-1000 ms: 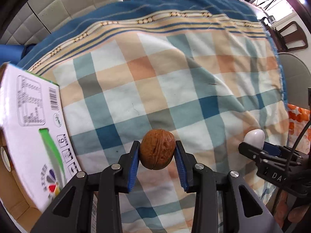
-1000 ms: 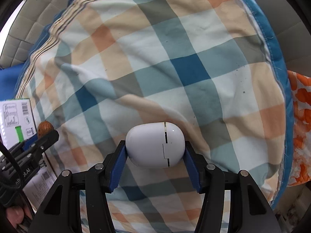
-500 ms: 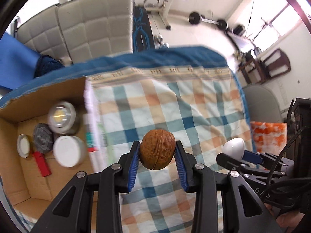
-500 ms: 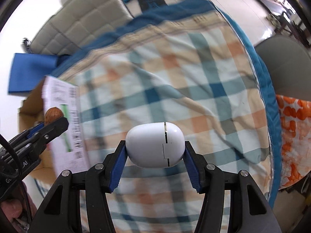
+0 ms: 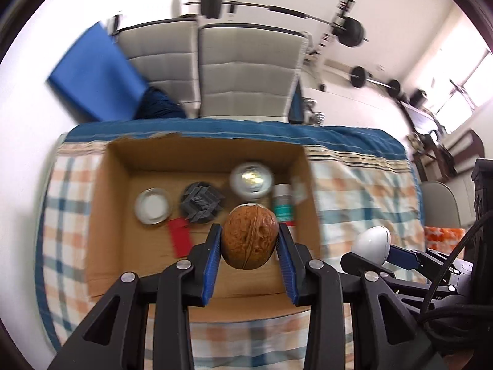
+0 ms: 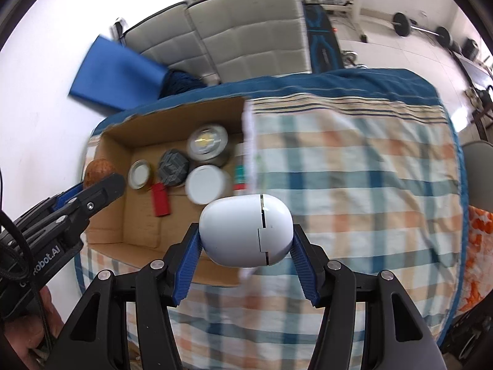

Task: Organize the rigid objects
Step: 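Carry the case and walnut into the box and open both tools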

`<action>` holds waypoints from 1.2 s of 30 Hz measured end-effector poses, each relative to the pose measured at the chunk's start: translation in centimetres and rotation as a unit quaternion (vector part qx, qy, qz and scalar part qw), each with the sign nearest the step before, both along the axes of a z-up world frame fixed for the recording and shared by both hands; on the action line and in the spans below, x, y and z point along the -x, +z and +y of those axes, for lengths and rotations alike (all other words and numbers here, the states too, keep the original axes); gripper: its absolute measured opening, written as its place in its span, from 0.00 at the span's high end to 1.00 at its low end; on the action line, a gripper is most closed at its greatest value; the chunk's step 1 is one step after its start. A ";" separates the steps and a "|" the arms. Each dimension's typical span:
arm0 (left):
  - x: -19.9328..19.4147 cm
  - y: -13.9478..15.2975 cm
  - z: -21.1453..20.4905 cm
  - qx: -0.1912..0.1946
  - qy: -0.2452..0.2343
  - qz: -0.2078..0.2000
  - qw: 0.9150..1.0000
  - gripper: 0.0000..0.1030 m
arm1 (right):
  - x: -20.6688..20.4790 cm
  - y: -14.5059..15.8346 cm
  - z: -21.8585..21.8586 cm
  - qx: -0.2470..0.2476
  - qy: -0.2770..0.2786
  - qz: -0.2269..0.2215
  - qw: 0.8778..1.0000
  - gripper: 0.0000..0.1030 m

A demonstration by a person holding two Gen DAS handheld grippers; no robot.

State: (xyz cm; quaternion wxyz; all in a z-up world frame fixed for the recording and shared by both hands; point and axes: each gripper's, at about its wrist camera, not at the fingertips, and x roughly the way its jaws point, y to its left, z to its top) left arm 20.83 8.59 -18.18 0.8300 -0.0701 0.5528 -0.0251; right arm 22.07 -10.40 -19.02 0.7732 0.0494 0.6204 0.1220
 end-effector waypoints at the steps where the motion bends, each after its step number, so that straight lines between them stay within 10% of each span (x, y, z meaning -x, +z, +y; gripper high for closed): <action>1: 0.3 -0.1 1.0 -0.004 0.007 0.000 1.000 0.69 | 0.1 -0.2 1.5 0.003 0.006 -0.001 1.000 0.42; 14: 0.8 -2.5 8.2 0.014 0.038 0.019 0.999 0.69 | 0.7 -2.5 10.1 0.017 0.037 0.014 0.999 0.42; 36: -3.5 -19.2 13.3 0.069 0.038 0.225 0.971 0.68 | -2.9 -18.5 15.5 0.010 0.007 0.156 0.988 0.42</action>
